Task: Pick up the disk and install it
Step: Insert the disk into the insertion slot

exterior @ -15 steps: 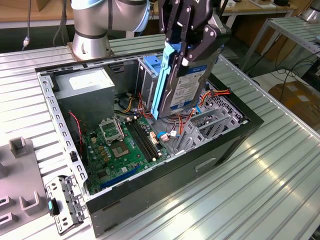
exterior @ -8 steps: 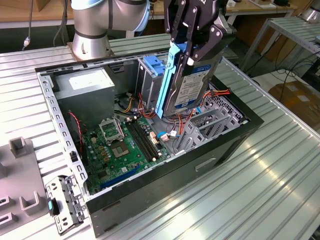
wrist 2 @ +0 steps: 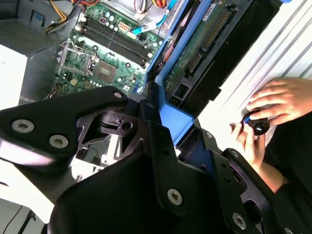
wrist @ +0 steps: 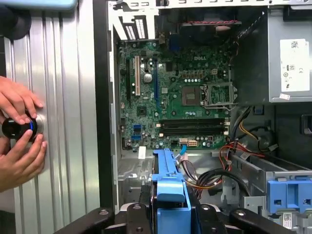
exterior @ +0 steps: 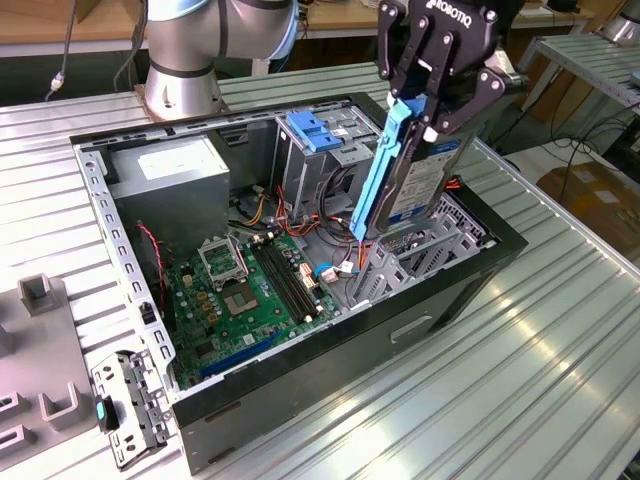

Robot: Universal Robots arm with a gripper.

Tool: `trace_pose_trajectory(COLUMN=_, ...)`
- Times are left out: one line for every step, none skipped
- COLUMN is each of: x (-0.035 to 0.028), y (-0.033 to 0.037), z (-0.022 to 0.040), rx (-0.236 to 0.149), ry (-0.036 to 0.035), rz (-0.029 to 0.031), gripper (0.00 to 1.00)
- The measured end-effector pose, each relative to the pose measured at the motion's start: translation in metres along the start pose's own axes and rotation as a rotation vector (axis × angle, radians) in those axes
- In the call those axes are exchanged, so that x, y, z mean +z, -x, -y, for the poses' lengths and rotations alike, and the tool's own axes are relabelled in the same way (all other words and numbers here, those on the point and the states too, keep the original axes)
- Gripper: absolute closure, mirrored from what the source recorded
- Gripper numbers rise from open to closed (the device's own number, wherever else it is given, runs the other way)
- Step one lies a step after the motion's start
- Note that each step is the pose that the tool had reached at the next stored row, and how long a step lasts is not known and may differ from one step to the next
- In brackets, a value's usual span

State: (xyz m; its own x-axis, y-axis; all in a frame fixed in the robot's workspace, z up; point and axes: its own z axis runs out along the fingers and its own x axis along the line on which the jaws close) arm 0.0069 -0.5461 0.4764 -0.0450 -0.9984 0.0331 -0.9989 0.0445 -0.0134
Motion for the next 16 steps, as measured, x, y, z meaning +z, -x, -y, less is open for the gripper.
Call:
trace_pose_trajectory(x=0.0005, y=-0.0005, z=0.0039, rx=0.000, ry=0.0000, rz=0.0000, gripper=0.63)
trace_pose_trajectory(x=0.0008, y=-0.0007, z=0.0062, rx=0.000, ry=0.0000, rz=0.0000, gripper=0.63)
trace_pose_trajectory(x=0.0013, y=-0.0010, z=0.0095, rx=0.000, ry=0.0000, rz=0.0000, gripper=0.63)
trace_pose_trajectory(x=0.0017, y=-0.0012, z=0.0125, rx=0.000, ry=0.0000, rz=0.0001, gripper=0.63)
trace_pose_trajectory(x=0.0021, y=-0.0012, z=0.0157, rx=0.000, ry=0.0000, rz=0.0000, gripper=0.63)
trace_pose_trajectory(x=0.0025, y=-0.0011, z=0.0189, rx=0.000, ry=0.0000, rz=-0.0001, gripper=0.63)
trace_pose_trajectory(x=0.0033, y=-0.0010, z=0.0223, rx=0.000, ry=0.0000, rz=0.0000, gripper=0.63)
trace_pose_trajectory(x=0.0039, y=-0.0010, z=0.0249, rx=0.000, ry=0.0000, rz=-0.0001, gripper=0.63)
trace_pose_trajectory(x=0.0050, y=-0.0008, z=0.0289, rx=0.000, ry=0.0000, rz=-0.0001, gripper=0.63)
trace_pose_trajectory(x=0.0061, y=-0.0007, z=0.0329, rx=0.000, ry=0.0000, rz=0.0000, gripper=0.63)
trace_pose_trajectory(x=0.0071, y=-0.0007, z=0.0359, rx=0.000, ry=0.0000, rz=0.0000, gripper=0.63)
trace_pose_trajectory(x=0.0079, y=-0.0008, z=0.0383, rx=0.000, ry=0.0000, rz=-0.0001, gripper=0.63)
trace_pose_trajectory(x=0.0090, y=-0.0009, z=0.0413, rx=0.000, ry=0.0000, rz=0.0000, gripper=0.63)
trace_pose_trajectory(x=0.0097, y=-0.0011, z=0.0430, rx=0.000, ry=0.0000, rz=-0.0001, gripper=0.63)
trace_pose_trajectory(x=0.0110, y=-0.0015, z=0.0451, rx=0.000, ry=0.0000, rz=0.0000, gripper=0.63)
trace_pose_trajectory(x=0.0123, y=-0.0021, z=0.0454, rx=0.000, ry=0.0000, rz=0.0001, gripper=0.63)
